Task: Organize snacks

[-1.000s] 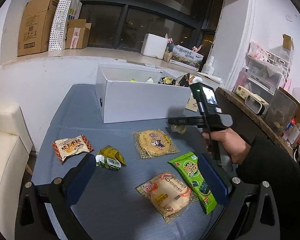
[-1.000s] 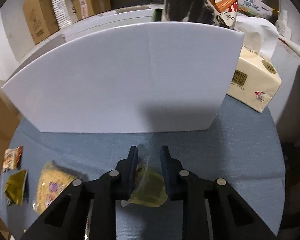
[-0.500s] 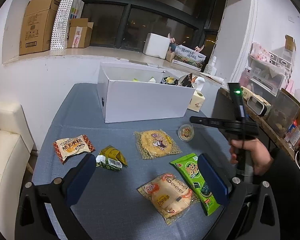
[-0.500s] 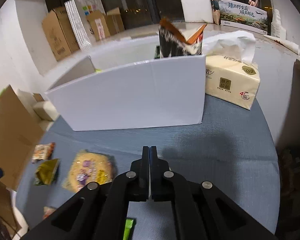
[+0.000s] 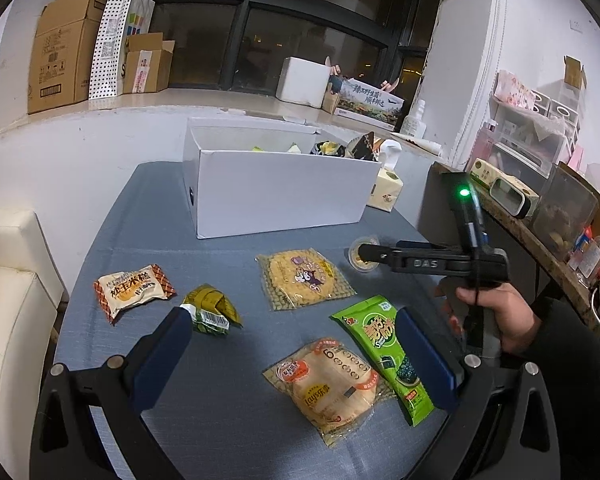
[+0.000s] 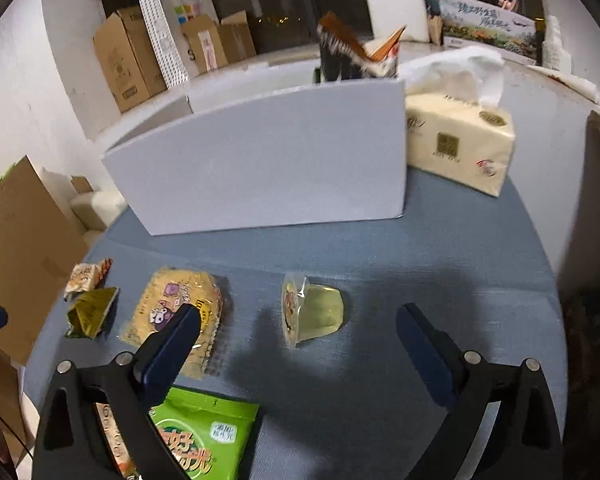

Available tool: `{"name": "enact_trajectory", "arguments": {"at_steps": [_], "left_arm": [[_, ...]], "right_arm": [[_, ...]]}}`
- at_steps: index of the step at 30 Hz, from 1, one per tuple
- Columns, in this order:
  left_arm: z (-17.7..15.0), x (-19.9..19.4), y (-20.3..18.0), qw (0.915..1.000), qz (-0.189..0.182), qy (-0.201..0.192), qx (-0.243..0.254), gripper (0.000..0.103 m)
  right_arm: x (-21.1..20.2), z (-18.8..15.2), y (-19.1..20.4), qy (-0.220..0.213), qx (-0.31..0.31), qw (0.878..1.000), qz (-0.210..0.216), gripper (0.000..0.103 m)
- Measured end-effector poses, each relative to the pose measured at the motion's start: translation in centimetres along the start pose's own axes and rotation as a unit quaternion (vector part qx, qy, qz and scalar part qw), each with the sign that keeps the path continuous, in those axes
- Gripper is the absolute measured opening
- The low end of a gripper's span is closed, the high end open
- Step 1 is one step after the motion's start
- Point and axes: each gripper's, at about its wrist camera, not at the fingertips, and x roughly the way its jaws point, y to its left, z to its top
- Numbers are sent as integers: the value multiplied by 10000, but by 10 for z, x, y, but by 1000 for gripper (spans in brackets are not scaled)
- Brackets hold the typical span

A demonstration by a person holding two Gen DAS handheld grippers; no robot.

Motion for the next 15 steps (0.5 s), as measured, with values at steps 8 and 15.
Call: {"name": "enact_trajectory", "arguments": {"at_steps": [8, 15], "left_arm": [[-2, 6, 0, 9999, 18, 102, 25, 103], [9, 33, -17, 9989, -70, 351, 287, 103]], "right_arm": [[9, 5, 2, 211, -154, 9996, -81, 34], [-35, -3, -2, -185, 42, 9997, 120, 34]]}}
